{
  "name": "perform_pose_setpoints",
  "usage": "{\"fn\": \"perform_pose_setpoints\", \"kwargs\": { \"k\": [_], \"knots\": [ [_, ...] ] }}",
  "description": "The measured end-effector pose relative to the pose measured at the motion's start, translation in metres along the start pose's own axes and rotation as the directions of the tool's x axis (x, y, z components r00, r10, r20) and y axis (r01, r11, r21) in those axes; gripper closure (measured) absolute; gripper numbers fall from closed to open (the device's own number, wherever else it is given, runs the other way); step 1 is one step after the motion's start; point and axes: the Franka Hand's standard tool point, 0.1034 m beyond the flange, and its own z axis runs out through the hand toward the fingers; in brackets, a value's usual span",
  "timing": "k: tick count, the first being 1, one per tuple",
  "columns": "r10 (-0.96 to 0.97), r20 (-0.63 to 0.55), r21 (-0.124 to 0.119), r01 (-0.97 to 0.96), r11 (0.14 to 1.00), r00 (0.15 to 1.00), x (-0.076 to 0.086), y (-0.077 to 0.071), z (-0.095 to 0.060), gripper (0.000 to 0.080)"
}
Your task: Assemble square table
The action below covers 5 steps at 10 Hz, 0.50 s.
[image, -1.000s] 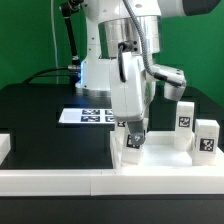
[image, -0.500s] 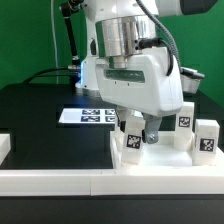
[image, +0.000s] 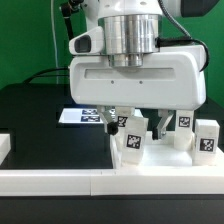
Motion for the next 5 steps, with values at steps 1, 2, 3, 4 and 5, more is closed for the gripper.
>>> {"fn": "perform_pose_setpoints", "kwargs": {
  "k": [1, 2, 3, 4, 5],
  "knots": [
    [0.017, 0.000, 0.000, -0.017, 1.000, 1.000, 0.0000, 0.0000, 0.0000, 0.0177],
    [0.037, 0.000, 0.001, -0.037, 0.999, 0.999, -0.0001, -0.0002, 0.0000, 0.0177],
    [0.128, 0.002, 0.003, -0.128, 0.992, 0.992, -0.0006, -0.0008, 0.0001, 0.0351],
    [0.178, 0.003, 0.001, -0.178, 0.984, 0.984, -0.0007, 0.0004, 0.0005, 0.0351],
    [0.304, 0.004, -0.003, -0.304, 0.953, 0.953, -0.0019, 0.0023, 0.0016, 0.0505]
  ]
}}
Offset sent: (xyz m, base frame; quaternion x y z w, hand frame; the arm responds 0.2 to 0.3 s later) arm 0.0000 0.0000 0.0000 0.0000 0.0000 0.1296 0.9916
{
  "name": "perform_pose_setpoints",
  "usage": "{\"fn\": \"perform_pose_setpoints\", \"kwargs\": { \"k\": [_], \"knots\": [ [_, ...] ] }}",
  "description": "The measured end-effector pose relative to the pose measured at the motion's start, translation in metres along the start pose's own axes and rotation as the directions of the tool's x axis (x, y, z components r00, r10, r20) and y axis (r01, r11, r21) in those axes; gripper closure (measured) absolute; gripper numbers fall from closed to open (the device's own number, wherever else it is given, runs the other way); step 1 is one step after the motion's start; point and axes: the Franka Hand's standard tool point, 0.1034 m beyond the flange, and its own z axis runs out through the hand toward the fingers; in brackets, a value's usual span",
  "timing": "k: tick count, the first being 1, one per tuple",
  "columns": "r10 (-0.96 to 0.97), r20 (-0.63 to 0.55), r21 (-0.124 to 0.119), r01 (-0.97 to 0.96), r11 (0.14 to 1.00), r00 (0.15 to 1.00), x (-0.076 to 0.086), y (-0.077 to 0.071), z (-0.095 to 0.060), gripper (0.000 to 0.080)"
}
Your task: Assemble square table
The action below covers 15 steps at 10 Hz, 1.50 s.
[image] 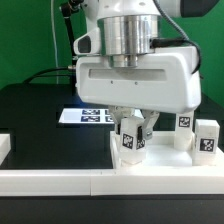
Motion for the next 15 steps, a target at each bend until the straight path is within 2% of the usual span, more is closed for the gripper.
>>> {"fn": "perform_pose_setpoints", "kwargs": {
  "k": [2, 3, 6, 7, 8, 11, 13, 15],
  "knots": [
    [0.295, -0.002, 0.001, -0.295, 0.956, 0.956, -0.0020, 0.0006, 0.0002, 0.0505],
    [0.442, 0.006, 0.009, -0.442, 0.897, 0.897, -0.0023, 0.0003, 0.0006, 0.0505],
    [0.749, 0.030, 0.018, -0.750, 0.662, 0.662, -0.0011, -0.0008, 0.0016, 0.0505],
    [0.829, 0.041, 0.021, -0.830, 0.558, 0.558, -0.0006, -0.0016, 0.0020, 0.0506],
    [0.863, 0.042, 0.019, -0.864, 0.503, 0.504, 0.0000, -0.0008, 0.0024, 0.0506],
    [0.817, 0.038, 0.020, -0.818, 0.575, 0.575, 0.0003, -0.0002, 0.0026, 0.0505],
    [0.489, 0.011, 0.031, -0.489, 0.872, 0.872, 0.0032, 0.0002, 0.0014, 0.0194],
    [0.345, 0.006, 0.032, -0.345, 0.938, 0.938, 0.0033, 0.0002, 0.0014, 0.0164]
  ]
}}
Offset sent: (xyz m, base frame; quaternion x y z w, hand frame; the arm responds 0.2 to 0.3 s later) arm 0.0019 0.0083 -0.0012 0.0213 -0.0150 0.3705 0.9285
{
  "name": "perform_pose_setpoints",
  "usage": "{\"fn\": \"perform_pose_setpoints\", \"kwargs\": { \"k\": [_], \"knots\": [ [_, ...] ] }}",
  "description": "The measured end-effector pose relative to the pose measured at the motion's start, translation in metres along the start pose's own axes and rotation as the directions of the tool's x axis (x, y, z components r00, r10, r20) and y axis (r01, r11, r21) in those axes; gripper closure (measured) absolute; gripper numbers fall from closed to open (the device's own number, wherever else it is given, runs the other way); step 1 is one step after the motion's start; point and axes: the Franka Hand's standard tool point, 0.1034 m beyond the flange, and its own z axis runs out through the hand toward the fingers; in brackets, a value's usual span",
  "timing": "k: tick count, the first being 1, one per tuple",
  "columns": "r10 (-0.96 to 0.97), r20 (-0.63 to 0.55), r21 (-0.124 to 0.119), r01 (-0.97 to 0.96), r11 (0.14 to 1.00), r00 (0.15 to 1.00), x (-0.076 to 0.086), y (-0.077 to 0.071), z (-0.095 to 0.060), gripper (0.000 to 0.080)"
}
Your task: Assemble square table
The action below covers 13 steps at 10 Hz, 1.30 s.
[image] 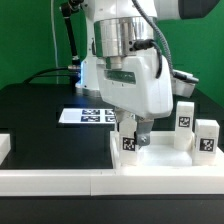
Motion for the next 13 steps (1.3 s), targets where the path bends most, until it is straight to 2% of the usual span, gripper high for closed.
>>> {"fn": "perform_pose_setpoints", "kwargs": {
  "k": [2, 4, 5, 6, 8, 9, 10, 12, 13],
  "knots": [
    [-0.144, 0.000, 0.000, 0.144, 0.990, 0.990, 0.0004, 0.0001, 0.0000, 0.0152],
    [-0.486, -0.023, -0.045, 0.485, 0.873, 0.874, 0.0015, -0.0033, -0.0005, 0.0150],
    [-0.544, -0.022, -0.052, 0.542, 0.839, 0.839, 0.0010, -0.0039, 0.0000, 0.0178],
    [-0.537, -0.023, -0.052, 0.536, 0.843, 0.843, 0.0020, -0.0034, 0.0000, 0.0178],
    [-0.521, -0.024, -0.052, 0.520, 0.853, 0.853, 0.0018, -0.0034, 0.0002, 0.0448],
    [-0.489, -0.024, -0.055, 0.488, 0.871, 0.872, 0.0036, -0.0007, 0.0009, 0.0448],
    [-0.426, -0.027, -0.054, 0.424, 0.904, 0.904, 0.0040, -0.0003, 0.0010, 0.0507],
    [-0.276, -0.036, -0.052, 0.274, 0.960, 0.960, 0.0048, 0.0009, 0.0012, 0.0507],
    [-0.125, -0.044, -0.047, 0.122, 0.991, 0.991, 0.0051, 0.0021, 0.0011, 0.0507]
  ]
}}
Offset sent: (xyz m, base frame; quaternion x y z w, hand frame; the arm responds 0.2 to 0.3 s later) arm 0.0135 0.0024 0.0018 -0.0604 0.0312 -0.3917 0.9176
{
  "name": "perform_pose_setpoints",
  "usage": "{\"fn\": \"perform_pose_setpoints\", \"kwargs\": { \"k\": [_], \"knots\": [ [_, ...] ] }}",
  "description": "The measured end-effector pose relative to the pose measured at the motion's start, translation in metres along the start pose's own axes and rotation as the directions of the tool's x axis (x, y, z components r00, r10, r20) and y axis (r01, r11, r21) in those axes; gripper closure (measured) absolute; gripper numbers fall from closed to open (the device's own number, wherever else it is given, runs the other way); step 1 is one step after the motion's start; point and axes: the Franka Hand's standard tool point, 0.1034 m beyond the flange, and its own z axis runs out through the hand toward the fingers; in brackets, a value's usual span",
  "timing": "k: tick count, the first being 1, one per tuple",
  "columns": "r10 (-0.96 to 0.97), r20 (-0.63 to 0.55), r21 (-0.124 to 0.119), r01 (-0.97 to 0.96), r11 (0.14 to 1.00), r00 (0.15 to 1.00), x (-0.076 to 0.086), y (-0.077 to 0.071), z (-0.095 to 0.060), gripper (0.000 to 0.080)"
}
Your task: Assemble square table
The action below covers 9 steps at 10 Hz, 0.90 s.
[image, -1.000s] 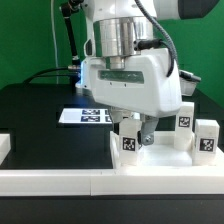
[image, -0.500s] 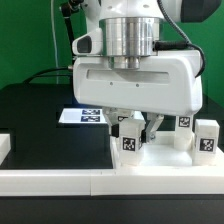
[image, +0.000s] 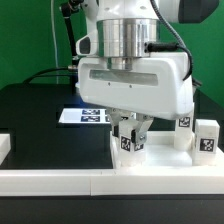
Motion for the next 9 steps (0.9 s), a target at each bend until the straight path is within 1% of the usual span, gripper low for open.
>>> {"fn": "perform_pose_setpoints", "kwargs": {
  "k": [1, 2, 3, 4, 5, 6, 7, 8, 9],
  "knots": [
    [0.180, 0.020, 0.004, -0.180, 0.984, 0.983, 0.0014, 0.0019, -0.0001, 0.0507],
    [0.341, 0.044, 0.002, -0.342, 0.940, 0.939, 0.0019, 0.0031, -0.0001, 0.0507],
    [0.484, 0.065, -0.003, -0.485, 0.874, 0.873, 0.0002, 0.0027, 0.0001, 0.0506],
    [0.634, 0.091, -0.008, -0.636, 0.772, 0.768, -0.0016, 0.0014, 0.0001, 0.0506],
    [0.691, 0.100, -0.016, -0.694, 0.720, 0.716, -0.0020, 0.0012, -0.0002, 0.0506],
    [0.762, 0.098, -0.031, -0.763, 0.645, 0.640, -0.0031, 0.0014, 0.0000, 0.0506],
    [0.805, 0.095, -0.043, -0.806, 0.591, 0.585, -0.0048, 0.0018, 0.0006, 0.0506],
    [0.821, 0.092, -0.055, -0.820, 0.569, 0.564, -0.0062, 0.0032, 0.0013, 0.0506],
    [0.805, 0.093, -0.052, -0.804, 0.592, 0.586, -0.0060, 0.0033, 0.0015, 0.0506]
  ]
}}
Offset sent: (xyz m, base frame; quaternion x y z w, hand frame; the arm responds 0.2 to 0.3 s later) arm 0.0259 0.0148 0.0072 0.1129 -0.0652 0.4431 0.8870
